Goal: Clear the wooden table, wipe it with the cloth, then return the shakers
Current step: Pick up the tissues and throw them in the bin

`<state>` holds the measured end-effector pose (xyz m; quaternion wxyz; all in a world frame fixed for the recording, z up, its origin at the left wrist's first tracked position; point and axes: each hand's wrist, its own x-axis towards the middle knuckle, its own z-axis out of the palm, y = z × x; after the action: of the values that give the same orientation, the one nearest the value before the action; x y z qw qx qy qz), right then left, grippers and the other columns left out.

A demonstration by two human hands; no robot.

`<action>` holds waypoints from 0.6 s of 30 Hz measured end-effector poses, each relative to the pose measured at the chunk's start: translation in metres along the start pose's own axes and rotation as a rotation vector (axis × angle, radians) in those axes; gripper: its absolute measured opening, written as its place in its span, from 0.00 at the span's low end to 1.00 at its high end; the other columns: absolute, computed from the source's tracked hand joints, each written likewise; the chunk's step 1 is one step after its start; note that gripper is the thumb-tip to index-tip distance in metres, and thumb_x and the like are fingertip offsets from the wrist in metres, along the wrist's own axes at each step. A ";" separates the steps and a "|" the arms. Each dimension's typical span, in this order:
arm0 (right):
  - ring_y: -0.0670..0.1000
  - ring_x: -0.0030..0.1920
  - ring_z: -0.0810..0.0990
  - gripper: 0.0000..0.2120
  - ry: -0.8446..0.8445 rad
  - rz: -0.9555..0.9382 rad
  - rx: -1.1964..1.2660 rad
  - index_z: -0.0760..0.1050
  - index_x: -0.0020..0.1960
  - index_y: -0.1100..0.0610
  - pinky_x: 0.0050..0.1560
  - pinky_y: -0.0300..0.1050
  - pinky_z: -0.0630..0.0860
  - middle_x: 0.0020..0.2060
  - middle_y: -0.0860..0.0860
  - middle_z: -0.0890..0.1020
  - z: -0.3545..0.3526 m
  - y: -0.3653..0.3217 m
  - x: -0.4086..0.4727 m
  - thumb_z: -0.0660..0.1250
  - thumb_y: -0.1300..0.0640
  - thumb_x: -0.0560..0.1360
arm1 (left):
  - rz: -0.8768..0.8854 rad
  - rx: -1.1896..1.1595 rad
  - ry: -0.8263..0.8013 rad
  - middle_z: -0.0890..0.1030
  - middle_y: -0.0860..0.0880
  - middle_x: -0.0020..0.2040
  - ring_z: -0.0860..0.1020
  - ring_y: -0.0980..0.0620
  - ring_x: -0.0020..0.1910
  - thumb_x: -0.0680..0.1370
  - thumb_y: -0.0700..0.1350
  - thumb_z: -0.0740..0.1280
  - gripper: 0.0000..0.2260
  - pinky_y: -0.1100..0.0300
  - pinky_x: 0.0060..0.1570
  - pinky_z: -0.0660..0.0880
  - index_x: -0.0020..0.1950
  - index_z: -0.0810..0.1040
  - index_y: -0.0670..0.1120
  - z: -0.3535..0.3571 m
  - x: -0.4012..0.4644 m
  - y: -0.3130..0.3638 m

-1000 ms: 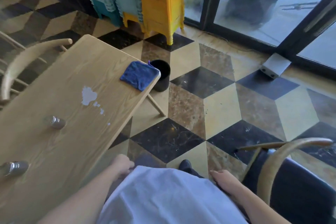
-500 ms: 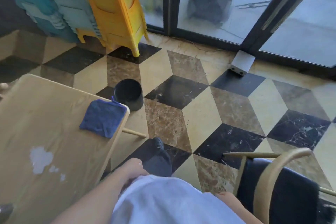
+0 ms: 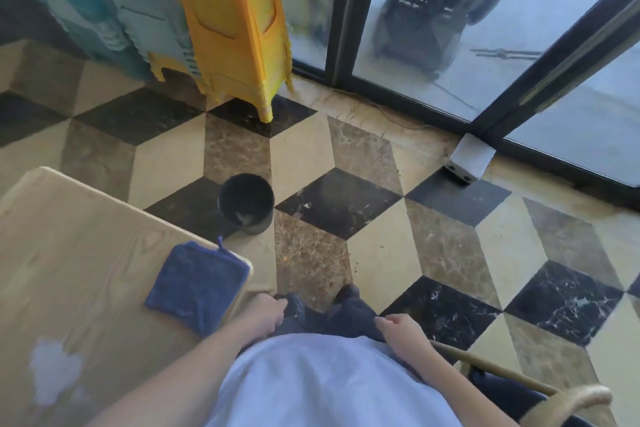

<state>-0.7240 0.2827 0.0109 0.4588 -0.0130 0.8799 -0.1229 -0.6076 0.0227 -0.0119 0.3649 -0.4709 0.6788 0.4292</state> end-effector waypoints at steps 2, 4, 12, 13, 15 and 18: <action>0.52 0.32 0.69 0.17 -0.029 0.004 -0.012 0.68 0.31 0.58 0.36 0.47 0.60 0.28 0.52 0.73 -0.012 -0.024 0.009 0.61 0.51 0.76 | -0.010 0.036 -0.028 0.78 0.52 0.22 0.82 0.50 0.32 0.76 0.50 0.63 0.22 0.61 0.36 0.74 0.23 0.78 0.44 0.001 0.006 -0.002; 0.52 0.31 0.66 0.18 -0.044 -0.041 -0.073 0.62 0.30 0.56 0.34 0.47 0.57 0.27 0.51 0.69 -0.030 -0.046 0.014 0.60 0.53 0.77 | -0.012 0.058 -0.050 0.80 0.52 0.27 0.81 0.49 0.35 0.76 0.51 0.63 0.22 0.58 0.44 0.75 0.24 0.78 0.45 -0.008 0.009 0.002; 0.58 0.47 0.77 0.12 -0.154 -0.316 -0.577 0.69 0.53 0.59 0.43 0.49 0.70 0.49 0.59 0.77 -0.092 -0.132 0.107 0.56 0.51 0.82 | 0.009 0.042 -0.012 0.74 0.49 0.36 0.73 0.47 0.39 0.82 0.55 0.54 0.21 0.54 0.44 0.69 0.33 0.69 0.46 -0.046 0.037 0.052; 0.60 0.49 0.77 0.14 -0.152 -0.322 -0.625 0.70 0.58 0.61 0.45 0.49 0.71 0.52 0.60 0.77 -0.101 -0.143 0.124 0.56 0.51 0.82 | 0.007 0.022 -0.011 0.76 0.48 0.39 0.75 0.46 0.43 0.82 0.53 0.53 0.19 0.53 0.47 0.70 0.35 0.69 0.47 -0.055 0.041 0.061; 0.56 0.39 0.73 0.15 -0.177 -0.292 -0.547 0.71 0.59 0.60 0.43 0.49 0.73 0.48 0.58 0.77 -0.119 -0.167 0.156 0.55 0.50 0.83 | 0.000 -0.059 -0.015 0.75 0.45 0.47 0.75 0.44 0.48 0.82 0.50 0.51 0.13 0.51 0.51 0.70 0.43 0.67 0.46 -0.073 0.049 0.080; 0.41 0.25 0.49 0.29 -0.161 -0.464 -0.467 0.67 0.38 0.44 0.24 0.30 0.49 0.25 0.44 0.57 -0.143 -0.227 0.203 0.32 0.34 0.77 | -0.024 -0.219 0.038 0.71 0.46 0.51 0.72 0.47 0.47 0.80 0.50 0.52 0.09 0.51 0.50 0.68 0.56 0.61 0.46 -0.095 0.064 0.105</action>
<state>-0.9782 0.0644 -0.0223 0.4711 -0.3274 0.8189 -0.0178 -0.7347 -0.0664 -0.0102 0.3033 -0.5241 0.6290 0.4876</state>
